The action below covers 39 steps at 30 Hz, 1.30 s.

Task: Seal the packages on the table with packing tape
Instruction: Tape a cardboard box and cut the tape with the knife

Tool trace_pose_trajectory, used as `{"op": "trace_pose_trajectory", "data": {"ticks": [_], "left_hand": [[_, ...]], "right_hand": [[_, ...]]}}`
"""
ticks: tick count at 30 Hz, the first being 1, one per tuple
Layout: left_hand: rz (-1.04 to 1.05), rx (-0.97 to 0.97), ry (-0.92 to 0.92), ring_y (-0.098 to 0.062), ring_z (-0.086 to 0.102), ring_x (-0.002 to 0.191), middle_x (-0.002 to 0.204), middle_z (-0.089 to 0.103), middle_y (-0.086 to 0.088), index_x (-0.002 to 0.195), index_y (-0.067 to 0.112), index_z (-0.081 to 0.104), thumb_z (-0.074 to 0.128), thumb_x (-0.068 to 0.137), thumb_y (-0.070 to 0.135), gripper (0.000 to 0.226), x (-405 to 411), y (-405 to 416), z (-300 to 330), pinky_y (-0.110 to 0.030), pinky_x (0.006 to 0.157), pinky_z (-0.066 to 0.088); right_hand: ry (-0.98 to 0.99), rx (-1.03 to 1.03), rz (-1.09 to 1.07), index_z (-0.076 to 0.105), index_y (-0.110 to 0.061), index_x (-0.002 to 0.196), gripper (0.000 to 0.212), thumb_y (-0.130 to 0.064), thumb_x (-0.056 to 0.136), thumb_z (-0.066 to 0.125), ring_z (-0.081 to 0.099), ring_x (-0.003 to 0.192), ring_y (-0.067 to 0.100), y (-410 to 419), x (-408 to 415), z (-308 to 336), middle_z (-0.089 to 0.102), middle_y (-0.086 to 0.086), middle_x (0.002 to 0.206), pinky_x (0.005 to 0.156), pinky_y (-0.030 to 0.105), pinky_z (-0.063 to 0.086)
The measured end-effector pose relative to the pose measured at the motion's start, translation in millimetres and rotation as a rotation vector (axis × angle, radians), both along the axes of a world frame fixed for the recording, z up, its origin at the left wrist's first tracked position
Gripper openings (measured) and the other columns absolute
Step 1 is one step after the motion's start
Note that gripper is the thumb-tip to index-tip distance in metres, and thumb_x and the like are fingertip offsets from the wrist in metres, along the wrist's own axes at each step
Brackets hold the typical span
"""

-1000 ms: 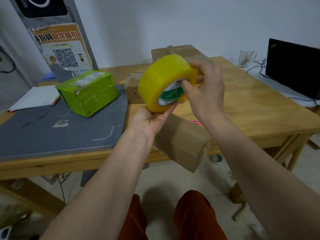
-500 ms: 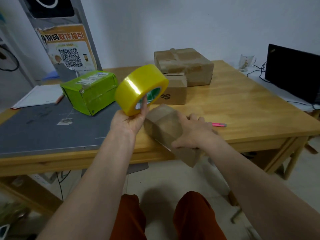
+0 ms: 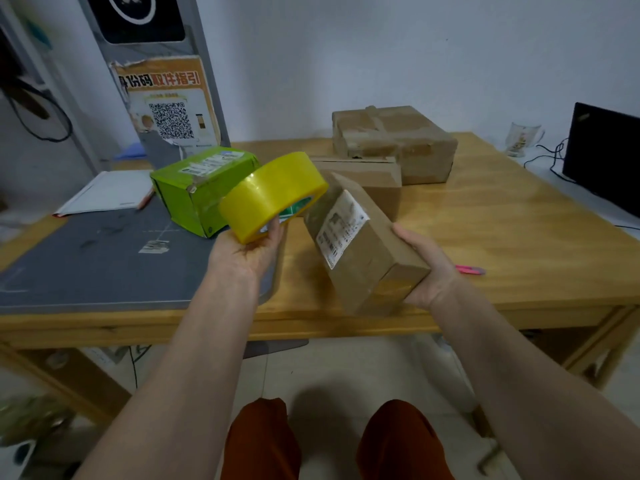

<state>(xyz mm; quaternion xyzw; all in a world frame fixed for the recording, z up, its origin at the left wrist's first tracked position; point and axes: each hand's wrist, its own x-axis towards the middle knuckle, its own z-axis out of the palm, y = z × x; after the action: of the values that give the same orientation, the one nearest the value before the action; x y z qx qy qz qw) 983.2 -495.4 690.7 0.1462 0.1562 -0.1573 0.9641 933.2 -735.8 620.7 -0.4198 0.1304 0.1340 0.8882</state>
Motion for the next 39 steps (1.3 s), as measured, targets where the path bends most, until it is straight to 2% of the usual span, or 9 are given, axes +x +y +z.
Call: {"op": "trace_pose_trajectory", "data": {"ticks": [4, 8, 12, 15, 19, 25, 29, 35, 39], "left_hand": [[0.006, -0.005, 0.05, -0.034, 0.038, 0.137, 0.139, 0.041, -0.028, 0.129, -0.006, 0.048, 0.041, 0.105, 0.018, 0.035, 5, -3, -7, -0.034, 0.057, 0.056], [0.008, -0.07, 0.124, -0.037, 0.039, 0.135, 0.144, 0.039, -0.028, 0.136, -0.003, 0.046, 0.042, 0.105, 0.017, 0.038, 10, -6, -19, -0.035, 0.083, 0.053], [0.012, -0.076, 0.162, -0.038, 0.037, 0.135, 0.145, 0.037, -0.029, 0.136, -0.005, 0.044, 0.041, 0.105, 0.016, 0.037, 14, -9, -26, -0.035, 0.084, 0.052], [0.008, -0.069, 0.161, -0.037, 0.037, 0.136, 0.145, 0.036, -0.028, 0.135, -0.005, 0.044, 0.04, 0.106, 0.016, 0.036, 16, -11, -28, -0.035, 0.082, 0.052], [0.005, -0.104, 0.158, -0.038, 0.037, 0.135, 0.144, 0.036, -0.03, 0.133, -0.007, 0.044, 0.042, 0.105, 0.016, 0.036, 17, -14, -25, -0.035, 0.083, 0.054], [0.023, -0.15, 0.136, -0.037, 0.039, 0.133, 0.143, 0.039, -0.028, 0.129, -0.009, 0.047, 0.045, 0.104, 0.017, 0.036, 14, -8, -11, -0.032, 0.09, 0.053], [0.049, -0.168, 0.094, -0.037, 0.042, 0.134, 0.145, 0.041, -0.026, 0.138, -0.005, 0.045, 0.046, 0.103, 0.017, 0.041, 15, -4, -7, -0.036, 0.085, 0.054], [0.067, -0.166, 0.091, -0.036, 0.04, 0.135, 0.144, 0.042, -0.026, 0.135, -0.004, 0.048, 0.051, 0.1, 0.016, 0.04, 16, 1, -4, -0.03, 0.089, 0.055], [0.069, -0.166, 0.099, -0.038, 0.04, 0.134, 0.143, 0.041, -0.026, 0.135, -0.004, 0.048, 0.052, 0.1, 0.017, 0.041, 18, 3, -5, -0.029, 0.085, 0.056]], "right_hand": [[0.002, 0.196, -0.105, 0.077, -0.015, 0.107, 0.036, -0.04, 0.086, 0.062, 0.071, 0.094, 0.033, 10, 4, -25, 0.072, 0.014, 0.108, 0.081, 0.05, 0.055], [0.091, 0.204, -0.199, 0.071, -0.014, 0.117, 0.044, -0.046, 0.093, 0.051, 0.07, 0.096, 0.041, 10, 11, -33, 0.07, 0.02, 0.114, 0.079, 0.058, 0.054], [0.1, 0.063, -0.034, 0.066, -0.014, 0.122, 0.075, -0.064, 0.067, 0.077, 0.066, 0.104, 0.044, 4, 7, -26, 0.067, 0.022, 0.12, 0.083, 0.058, 0.052], [0.084, -0.05, -0.017, 0.063, -0.014, 0.125, 0.09, -0.05, 0.049, 0.093, 0.066, 0.104, 0.044, -1, 4, -22, 0.068, 0.021, 0.118, 0.084, 0.059, 0.052], [0.045, -0.121, -0.036, 0.065, -0.015, 0.124, 0.07, -0.031, 0.061, 0.089, 0.07, 0.099, 0.037, 0, 2, -17, 0.07, 0.016, 0.117, 0.078, 0.053, 0.055], [-0.122, -0.205, 0.027, 0.078, -0.021, 0.098, 0.063, -0.031, 0.038, 0.097, 0.073, 0.089, 0.027, -15, 2, -6, 0.075, 0.008, 0.102, 0.069, 0.048, 0.057], [-0.319, -0.224, 0.137, 0.076, -0.033, 0.102, 0.037, -0.029, 0.066, 0.076, 0.072, 0.093, 0.018, -22, 4, 1, 0.074, -0.001, 0.105, 0.069, 0.04, 0.058], [-0.316, -0.402, 0.096, 0.066, -0.032, 0.114, 0.043, -0.034, 0.071, 0.068, 0.071, 0.089, 0.015, -15, 17, 7, 0.073, 0.001, 0.106, 0.067, 0.032, 0.058], [-0.267, -0.445, 0.09, 0.055, -0.033, 0.133, 0.063, -0.039, 0.073, 0.073, 0.065, 0.109, 0.025, -10, 17, -2, 0.068, 0.006, 0.121, 0.085, 0.045, 0.056]]}}
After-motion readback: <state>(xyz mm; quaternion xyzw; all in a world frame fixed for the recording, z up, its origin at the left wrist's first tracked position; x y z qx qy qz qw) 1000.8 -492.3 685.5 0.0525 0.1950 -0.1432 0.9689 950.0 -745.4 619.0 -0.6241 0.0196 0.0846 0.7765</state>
